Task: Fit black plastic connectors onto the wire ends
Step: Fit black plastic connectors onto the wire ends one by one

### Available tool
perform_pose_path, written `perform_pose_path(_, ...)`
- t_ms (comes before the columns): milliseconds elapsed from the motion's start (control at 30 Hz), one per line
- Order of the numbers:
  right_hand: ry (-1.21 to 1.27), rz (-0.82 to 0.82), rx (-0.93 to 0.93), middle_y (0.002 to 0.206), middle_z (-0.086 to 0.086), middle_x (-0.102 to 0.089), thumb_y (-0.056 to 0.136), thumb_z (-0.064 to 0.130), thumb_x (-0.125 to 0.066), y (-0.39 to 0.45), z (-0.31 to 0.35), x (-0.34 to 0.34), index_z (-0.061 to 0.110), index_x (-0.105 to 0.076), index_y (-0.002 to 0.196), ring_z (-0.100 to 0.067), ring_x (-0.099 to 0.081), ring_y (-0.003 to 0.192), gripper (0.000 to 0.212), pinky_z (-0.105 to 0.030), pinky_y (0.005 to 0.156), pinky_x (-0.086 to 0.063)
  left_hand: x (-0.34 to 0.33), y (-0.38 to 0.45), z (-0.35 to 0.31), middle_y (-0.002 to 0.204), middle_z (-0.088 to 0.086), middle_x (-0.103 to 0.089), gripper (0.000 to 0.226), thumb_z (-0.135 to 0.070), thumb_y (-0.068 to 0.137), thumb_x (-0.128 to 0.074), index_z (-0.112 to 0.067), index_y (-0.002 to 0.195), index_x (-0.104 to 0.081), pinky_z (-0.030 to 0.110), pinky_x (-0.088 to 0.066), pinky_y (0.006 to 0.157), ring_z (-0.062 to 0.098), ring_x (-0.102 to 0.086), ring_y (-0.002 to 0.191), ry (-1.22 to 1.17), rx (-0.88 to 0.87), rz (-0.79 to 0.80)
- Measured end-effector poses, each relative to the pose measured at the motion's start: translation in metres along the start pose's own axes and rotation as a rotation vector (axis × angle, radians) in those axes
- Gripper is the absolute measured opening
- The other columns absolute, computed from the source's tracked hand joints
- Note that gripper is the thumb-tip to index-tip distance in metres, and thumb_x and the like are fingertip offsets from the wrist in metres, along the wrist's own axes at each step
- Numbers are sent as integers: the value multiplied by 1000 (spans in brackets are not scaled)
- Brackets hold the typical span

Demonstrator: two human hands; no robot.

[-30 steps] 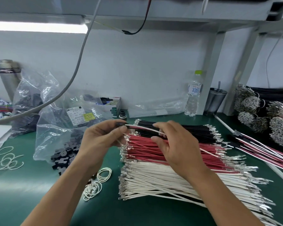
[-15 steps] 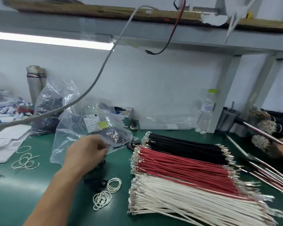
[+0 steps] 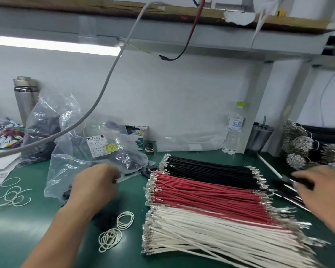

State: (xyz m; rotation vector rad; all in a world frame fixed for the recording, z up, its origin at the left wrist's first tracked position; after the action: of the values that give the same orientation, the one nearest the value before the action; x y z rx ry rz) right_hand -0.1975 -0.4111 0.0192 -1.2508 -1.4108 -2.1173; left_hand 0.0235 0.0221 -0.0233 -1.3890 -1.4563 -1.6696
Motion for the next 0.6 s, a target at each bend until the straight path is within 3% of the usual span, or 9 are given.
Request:
perform_pose_path(33, 85, 28, 69, 97, 10, -60, 87, 24, -73, 1, 20, -5, 30, -76, 100, -15, -57, 88, 14, -28, 67, -46, 1, 0, -2, 86, -10, -67, 8, -25, 85, -69, -29, 79, -71, 30, -53, 63, 17, -64, 75, -67, -16, -48)
perform_pose_path(100, 213, 173, 191, 94, 22, -57, 91, 28, -70, 19, 78, -21, 38, -75, 99, -6, -56, 87, 13, -25, 70, -44, 3, -4, -11, 93, -12, -69, 6, -27, 86, -81, -30, 90, -80, 35, -58, 70, 18, -65, 75, -269, -65, -143)
perform_pose_path(200, 385, 410, 262, 108, 17, -67, 95, 30, -67, 35, 150, -62, 35, -76, 107, -8, -63, 102, 16, -31, 90, -51, -1, -10, -27, 90, -8, -69, 17, -21, 78, -89, -19, 94, -83, 41, -60, 73, 17, -66, 72, -474, -126, -173)
perform_pose_path(267, 388, 458, 269, 122, 11, -69, 97, 34, -63, 39, 175, -87, 32, -73, 118, -11, -63, 113, 23, -30, 94, -48, -5, -12, -35, 88, -10, -68, 21, -19, 74, -90, -17, 93, -83, 37, -59, 73, 12, -66, 73, -557, -139, -184)
perform_pose_path(333, 305, 434, 321, 126, 6, -67, 98, 37, -62, 37, 188, -105, 30, -70, 124, -17, -59, 119, 28, -33, 94, -47, -5, -12, -40, 86, -14, -68, 21, -16, 70, -92, -18, 89, -82, 23, -54, 72, 2, -64, 74, -653, -126, -219)
perform_pose_path(433, 247, 355, 349, 110, 5, -68, 96, 31, -66, 40, 191, -109, 28, -76, 110, -18, -60, 111, 17, -34, 89, -51, -5, -11, -45, 86, -17, -69, 26, -7, 69, -92, -24, 84, -79, 3, -48, 69, -3, -67, 80, -784, -107, -239)
perform_pose_path(500, 191, 336, 371, 106, 6, -67, 95, 27, -67, 41, 188, -110, 26, -76, 104, -17, -60, 108, 12, -34, 87, -52, -7, -11, -47, 87, -17, -70, 30, -2, 71, -90, -23, 89, -80, -1, -45, 71, -8, -65, 85, -817, -91, -238)
perform_pose_path(600, 214, 363, 349, 114, 5, -64, 94, 28, -68, 40, 184, -112, 26, -67, 122, -16, -60, 110, 28, -33, 87, -50, -11, -14, -50, 93, -20, -70, 32, 3, 76, -86, -19, 99, -82, 1, -47, 72, -9, -64, 87, -839, -98, -221)
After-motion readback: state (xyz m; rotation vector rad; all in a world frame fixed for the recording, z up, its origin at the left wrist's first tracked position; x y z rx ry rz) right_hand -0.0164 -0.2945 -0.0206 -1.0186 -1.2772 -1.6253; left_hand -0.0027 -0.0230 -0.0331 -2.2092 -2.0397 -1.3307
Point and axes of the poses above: each hand's wrist, its own y-axis towards the middle knuckle, its own x-axis out of the back of the hand, z = x × y, the point moved 2 cm from there along y, towards the middle knuckle
